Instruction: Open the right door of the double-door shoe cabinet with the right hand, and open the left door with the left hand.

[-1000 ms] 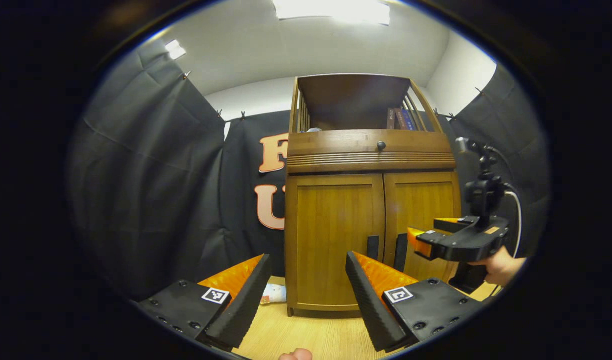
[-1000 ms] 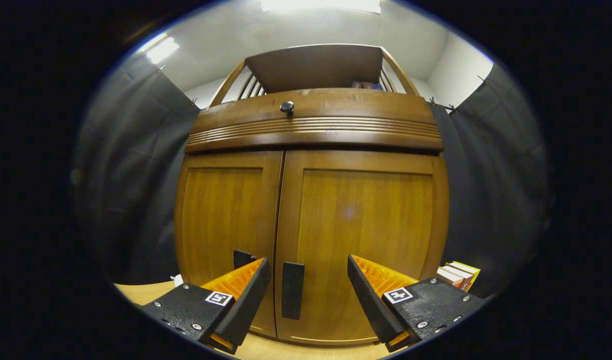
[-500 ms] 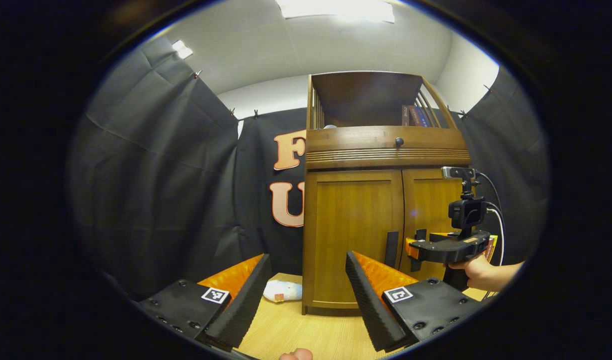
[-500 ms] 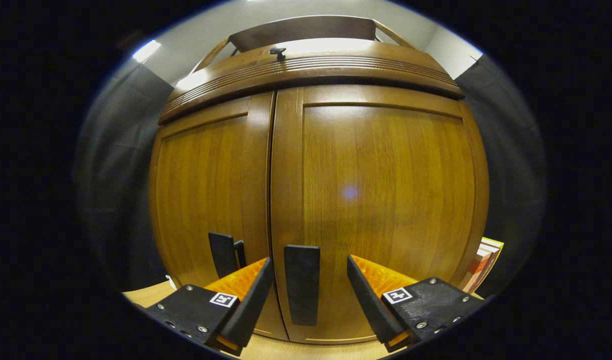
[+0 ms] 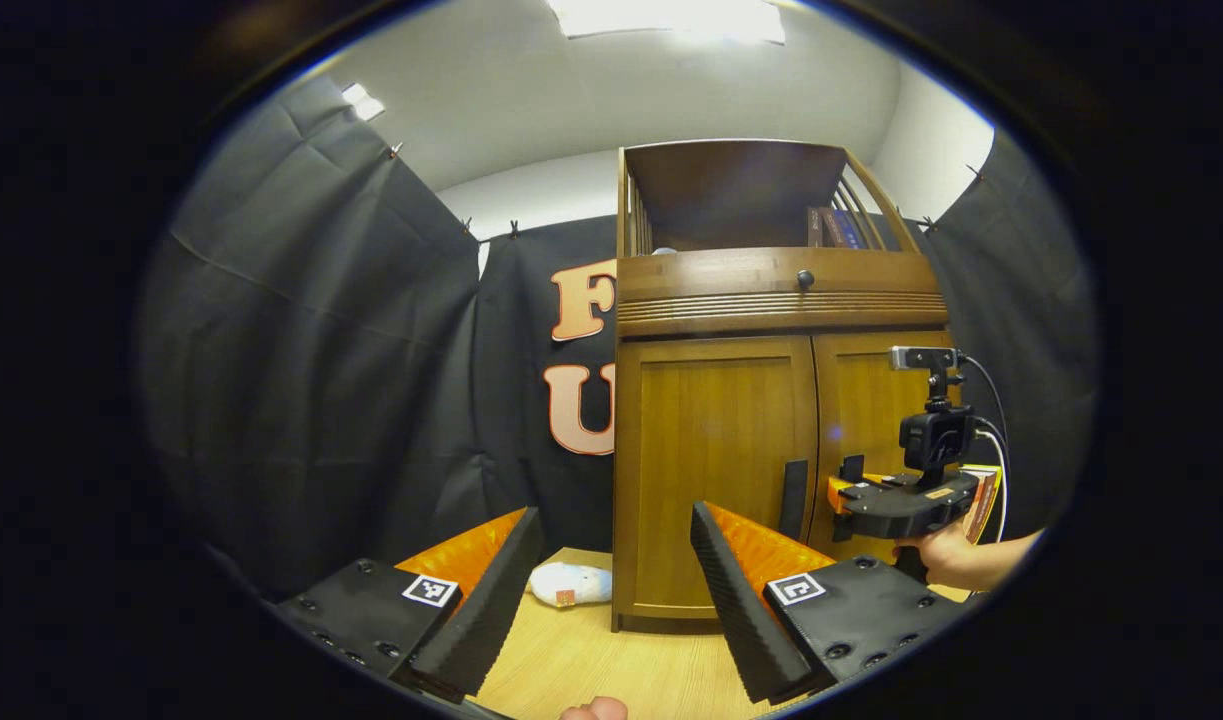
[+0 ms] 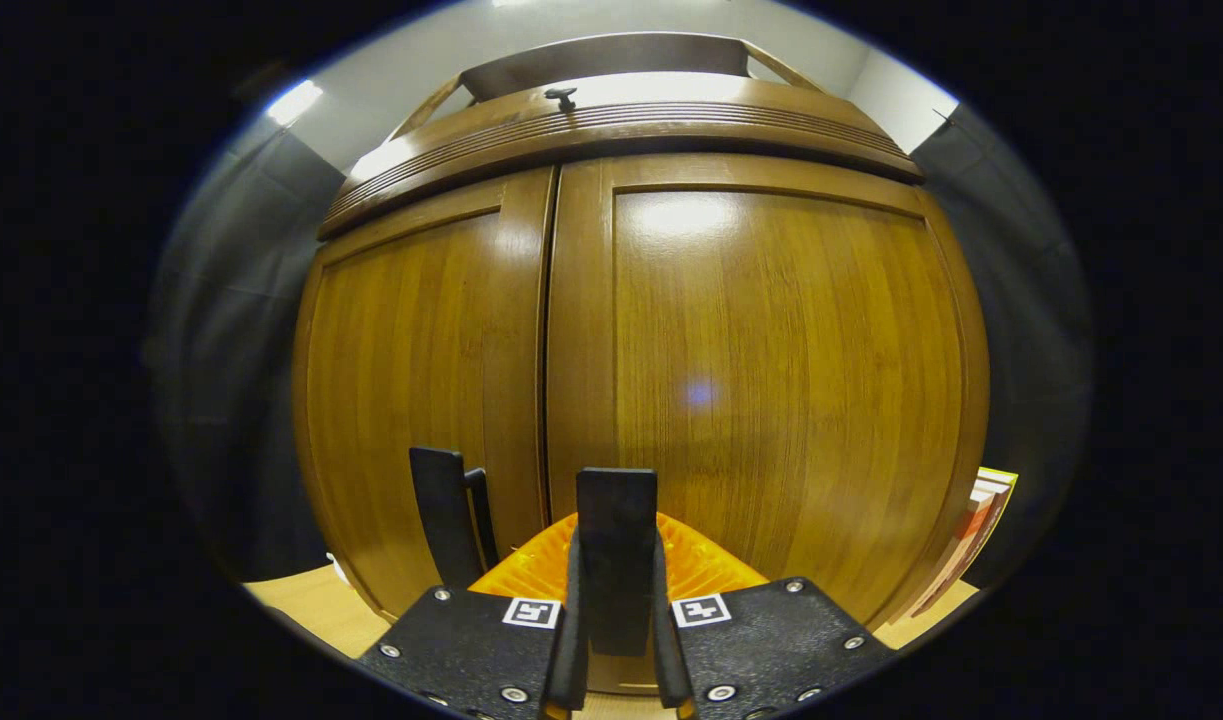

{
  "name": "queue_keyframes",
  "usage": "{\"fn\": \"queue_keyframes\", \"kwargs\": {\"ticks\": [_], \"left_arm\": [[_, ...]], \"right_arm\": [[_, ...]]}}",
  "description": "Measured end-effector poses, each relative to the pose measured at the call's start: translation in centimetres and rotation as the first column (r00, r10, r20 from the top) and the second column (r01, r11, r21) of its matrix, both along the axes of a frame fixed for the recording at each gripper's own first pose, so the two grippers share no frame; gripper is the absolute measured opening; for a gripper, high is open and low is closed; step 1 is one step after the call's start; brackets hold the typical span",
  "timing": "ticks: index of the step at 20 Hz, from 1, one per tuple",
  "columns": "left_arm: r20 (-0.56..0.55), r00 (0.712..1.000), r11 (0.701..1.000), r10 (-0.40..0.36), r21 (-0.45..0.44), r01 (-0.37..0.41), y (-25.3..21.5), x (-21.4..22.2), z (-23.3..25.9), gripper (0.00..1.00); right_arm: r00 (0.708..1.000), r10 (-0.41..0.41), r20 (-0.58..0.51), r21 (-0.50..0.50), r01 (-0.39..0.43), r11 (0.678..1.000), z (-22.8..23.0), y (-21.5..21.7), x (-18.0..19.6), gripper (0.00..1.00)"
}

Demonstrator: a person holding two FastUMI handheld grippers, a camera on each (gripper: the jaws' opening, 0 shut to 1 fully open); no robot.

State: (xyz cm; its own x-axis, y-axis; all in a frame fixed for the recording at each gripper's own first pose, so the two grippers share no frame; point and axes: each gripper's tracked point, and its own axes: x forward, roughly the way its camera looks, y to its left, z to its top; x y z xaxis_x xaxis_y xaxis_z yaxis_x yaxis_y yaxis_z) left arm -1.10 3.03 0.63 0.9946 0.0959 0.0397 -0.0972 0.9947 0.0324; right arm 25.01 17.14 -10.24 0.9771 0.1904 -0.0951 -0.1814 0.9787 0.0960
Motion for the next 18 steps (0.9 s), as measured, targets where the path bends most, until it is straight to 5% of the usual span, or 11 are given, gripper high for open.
{"fn": "queue_keyframes", "kwargs": {"ticks": [3, 14, 18], "left_arm": [[0.000, 1.000, 1.000, -0.026, -0.009, 0.026, -1.1, 0.0, -0.1, 0.96], [-0.031, 0.999, 0.999, -0.026, -0.022, 0.025, -2.3, -2.2, -1.0, 0.98], [-0.027, 0.999, 0.999, -0.032, -0.013, 0.031, -2.8, -2.1, -0.4, 0.98]], "right_arm": [[1.000, 0.008, -0.023, 0.002, -0.008, 1.000, -0.2, 0.0, -0.1, 0.18], [0.997, 0.081, -0.009, 0.014, -0.081, 0.997, 0.9, -2.0, -7.6, 0.18], [0.996, 0.086, -0.003, -0.001, -0.086, 0.996, 1.4, -3.8, -10.5, 0.25]]}}
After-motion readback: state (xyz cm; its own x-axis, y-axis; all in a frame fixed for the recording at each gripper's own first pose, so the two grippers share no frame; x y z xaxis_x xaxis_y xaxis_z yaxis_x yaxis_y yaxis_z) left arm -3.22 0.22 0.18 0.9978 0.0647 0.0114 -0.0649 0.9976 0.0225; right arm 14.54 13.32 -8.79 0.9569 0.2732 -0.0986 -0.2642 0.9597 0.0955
